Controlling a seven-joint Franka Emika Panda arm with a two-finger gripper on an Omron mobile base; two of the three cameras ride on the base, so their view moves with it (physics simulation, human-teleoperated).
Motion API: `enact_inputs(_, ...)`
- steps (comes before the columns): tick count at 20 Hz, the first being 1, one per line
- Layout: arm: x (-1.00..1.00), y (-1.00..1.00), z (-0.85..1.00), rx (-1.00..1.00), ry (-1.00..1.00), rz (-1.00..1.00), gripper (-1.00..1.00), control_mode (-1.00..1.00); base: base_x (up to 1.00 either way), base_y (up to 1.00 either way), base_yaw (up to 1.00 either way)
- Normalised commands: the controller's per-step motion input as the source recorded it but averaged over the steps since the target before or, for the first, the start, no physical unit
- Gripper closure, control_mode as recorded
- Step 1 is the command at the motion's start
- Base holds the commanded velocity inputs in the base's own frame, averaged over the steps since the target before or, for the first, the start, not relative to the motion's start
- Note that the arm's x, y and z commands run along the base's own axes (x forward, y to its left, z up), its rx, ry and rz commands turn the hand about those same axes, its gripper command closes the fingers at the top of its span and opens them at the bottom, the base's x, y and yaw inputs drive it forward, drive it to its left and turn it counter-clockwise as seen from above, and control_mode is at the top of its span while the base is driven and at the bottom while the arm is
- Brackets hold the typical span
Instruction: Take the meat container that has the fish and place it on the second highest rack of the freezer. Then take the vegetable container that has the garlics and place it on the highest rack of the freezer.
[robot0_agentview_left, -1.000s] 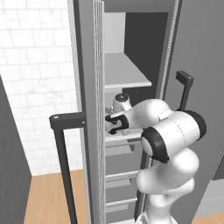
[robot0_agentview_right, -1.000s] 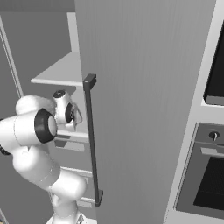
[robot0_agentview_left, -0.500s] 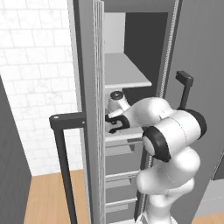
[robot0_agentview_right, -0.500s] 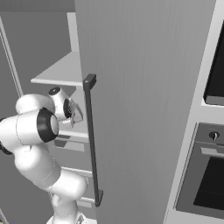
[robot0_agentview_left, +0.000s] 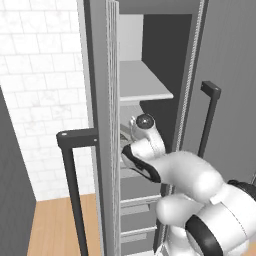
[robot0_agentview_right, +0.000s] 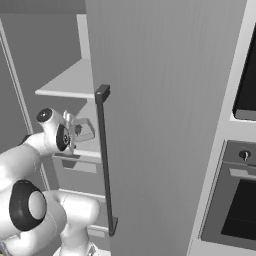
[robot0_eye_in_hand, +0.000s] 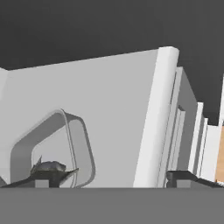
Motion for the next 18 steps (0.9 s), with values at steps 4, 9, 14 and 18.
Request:
enact_inputs(4, -0.96, 0.00, 1.00, 0.08, 0.08, 0.00, -1.00, -1.00, 0.00, 0.00, 0.00)
enact_inputs(9, -1.00, -0.05, 1.00, 0.00, 0.21, 0.00, -1.00, -1.00, 0.00, 0.00, 0.00)
enact_inputs(14, -0.70, -0.09, 1.00, 0.00, 0.24, 0.03, -1.00, -1.00, 0.00, 0.00, 0.00)
enact_inputs(18, -0.51, -0.10, 0.97, -0.03, 0.19, 0.17, -1.00, -1.00, 0.00, 0.00, 0.00)
